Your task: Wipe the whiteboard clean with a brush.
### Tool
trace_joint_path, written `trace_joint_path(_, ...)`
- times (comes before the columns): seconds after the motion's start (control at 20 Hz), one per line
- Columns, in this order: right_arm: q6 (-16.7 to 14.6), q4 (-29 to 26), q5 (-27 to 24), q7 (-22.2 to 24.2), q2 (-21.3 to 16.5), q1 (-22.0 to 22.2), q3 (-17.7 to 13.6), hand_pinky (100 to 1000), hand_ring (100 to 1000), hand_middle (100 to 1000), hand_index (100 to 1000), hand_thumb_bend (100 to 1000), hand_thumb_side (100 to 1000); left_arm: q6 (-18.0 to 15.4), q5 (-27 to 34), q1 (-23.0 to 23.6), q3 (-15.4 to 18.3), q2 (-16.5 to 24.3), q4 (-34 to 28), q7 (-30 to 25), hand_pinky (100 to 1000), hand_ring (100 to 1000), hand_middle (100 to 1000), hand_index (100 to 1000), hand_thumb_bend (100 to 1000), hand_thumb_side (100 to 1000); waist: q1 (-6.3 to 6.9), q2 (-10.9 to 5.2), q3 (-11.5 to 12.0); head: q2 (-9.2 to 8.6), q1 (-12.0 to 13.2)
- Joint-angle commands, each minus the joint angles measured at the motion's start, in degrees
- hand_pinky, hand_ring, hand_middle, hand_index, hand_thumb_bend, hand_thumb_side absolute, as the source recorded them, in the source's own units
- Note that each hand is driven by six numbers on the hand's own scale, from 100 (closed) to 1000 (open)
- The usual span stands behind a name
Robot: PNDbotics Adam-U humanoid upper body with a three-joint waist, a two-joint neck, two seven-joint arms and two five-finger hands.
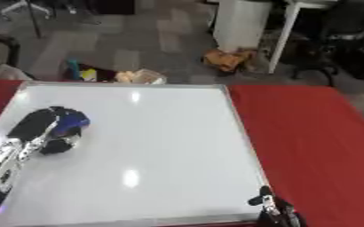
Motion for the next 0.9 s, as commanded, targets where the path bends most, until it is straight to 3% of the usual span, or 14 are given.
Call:
trace_joint_path(0.05,0.0,-1.0,0.2,0.1,-0.3,-0.3,0.0,346,248,100,542,100,824,-1.7,0.7,2.0,-3.1,-3.3,-0.2,-1.8,526,664,660,869,100,518,-0.09,0.16,-0.3,-0.45,0.1)
trace_joint_path(0.55,-0.1,-0.9,0.1,0.1,-0.4,-0.4,0.0,345,248,100,542,100,826,-2.3,2.0,3.4,-4.9,-3.2,-3.2,-2.1,561,677,670,873,100,537,0.18,0.13,-0.4,-0.43,0.1)
trace_joint_path(0.9,-0.1,-0.8,0.1,0.1,-0.4,-0.4,-0.1,345,248,100,542,100,826,-1.6,1.4,4.3,-4.1,-2.2,-2.7,-0.1,687,753,711,875,100,650,0.35,0.13,-0.2,-0.45,0.0)
